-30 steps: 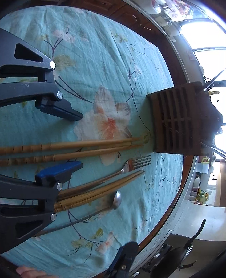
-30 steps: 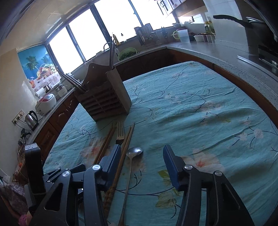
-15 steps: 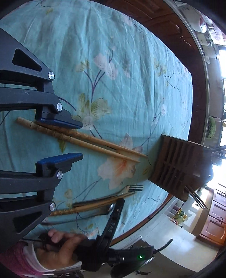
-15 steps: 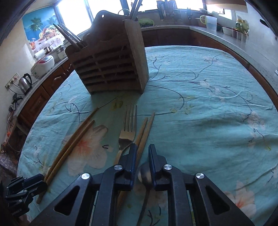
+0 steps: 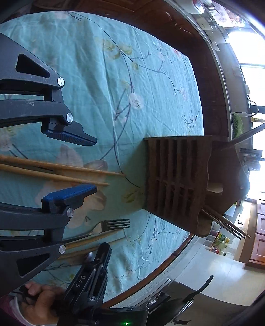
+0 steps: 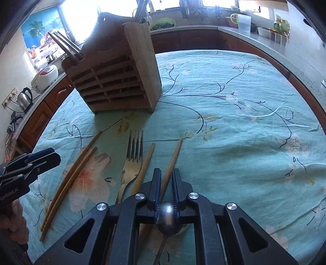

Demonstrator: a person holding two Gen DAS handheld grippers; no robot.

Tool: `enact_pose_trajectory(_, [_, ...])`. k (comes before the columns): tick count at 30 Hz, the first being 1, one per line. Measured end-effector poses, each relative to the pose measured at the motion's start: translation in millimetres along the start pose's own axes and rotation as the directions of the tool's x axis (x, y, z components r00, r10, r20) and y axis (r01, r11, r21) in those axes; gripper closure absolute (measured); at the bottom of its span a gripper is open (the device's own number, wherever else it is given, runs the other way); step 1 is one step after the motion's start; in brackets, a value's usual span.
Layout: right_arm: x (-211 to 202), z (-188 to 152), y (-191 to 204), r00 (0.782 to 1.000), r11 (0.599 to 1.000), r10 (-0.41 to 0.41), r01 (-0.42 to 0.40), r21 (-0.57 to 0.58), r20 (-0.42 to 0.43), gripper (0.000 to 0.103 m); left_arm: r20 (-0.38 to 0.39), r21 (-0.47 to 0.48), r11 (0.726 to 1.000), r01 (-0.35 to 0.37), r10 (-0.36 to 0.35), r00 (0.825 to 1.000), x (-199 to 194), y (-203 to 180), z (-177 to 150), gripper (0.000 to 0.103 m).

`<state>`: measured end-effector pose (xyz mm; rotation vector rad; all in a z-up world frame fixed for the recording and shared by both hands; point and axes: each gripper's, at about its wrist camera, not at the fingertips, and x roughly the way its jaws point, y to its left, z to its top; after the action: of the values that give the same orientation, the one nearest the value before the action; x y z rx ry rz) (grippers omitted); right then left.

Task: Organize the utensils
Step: 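Grasp a wooden chopstick with the left gripper while the right gripper grasps another wooden chopstick, then lift both wooden chopsticks and carry them over the wooden holder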

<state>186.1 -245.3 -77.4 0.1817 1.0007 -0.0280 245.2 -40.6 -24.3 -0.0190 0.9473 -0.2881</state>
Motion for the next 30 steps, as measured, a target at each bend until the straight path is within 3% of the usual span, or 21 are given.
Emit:
enact_pose_trajectory(5, [7.8, 10.8, -0.5, 1.0, 1.0, 0.001, -0.001, 0.012, 0.002, 0.091, -0.06, 0.078, 0.996, -0.031, 0.036, 0.998, 39.1, -7.9, 20.3, 0.064])
enact_pose_trajectory(8, [10.2, 13.6, -0.6, 1.0, 1.0, 0.004, -0.004, 0.011, 0.005, 0.091, -0.112, 0.097, 0.995, -0.013, 0.024, 0.993, 58.3, -10.2, 23.4, 0.067])
enact_pose_trajectory(11, [12.8, 15.1, 2.1, 1.0, 1.0, 0.002, -0.002, -0.005, 0.01, 0.09, -0.1, 0.086, 0.996, -0.001, 0.01, 0.995, 63.9, -9.9, 24.7, 0.067])
enact_pose_trajectory(15, [13.6, 14.7, 9.8, 1.0, 0.998, 0.023, -0.023, -0.054, -0.001, 0.091, -0.105, 0.02, 0.999, -0.027, 0.029, 0.994, 57.7, 5.7, 19.8, 0.074])
enact_pose_trajectory(22, [17.3, 20.2, 10.7, 1.0, 0.999, 0.024, -0.024, -0.036, -0.013, 0.09, -0.136, -0.003, 1.0, -0.019, 0.018, 0.991, 55.9, 21.3, 19.6, 0.075])
enact_pose_trajectory(29, [23.9, 25.3, 19.4, 1.0, 0.998, -0.013, 0.012, -0.062, -0.009, 0.089, -0.109, 0.139, 0.987, -0.081, 0.097, 0.989, 63.2, -5.4, 29.1, 0.075])
enact_pose_trajectory(30, [23.8, 24.8, 20.8, 1.0, 0.997, -0.021, 0.02, -0.072, -0.006, 0.089, -0.106, 0.149, 0.986, -0.076, 0.092, 0.99, 64.2, -7.8, 29.2, 0.079])
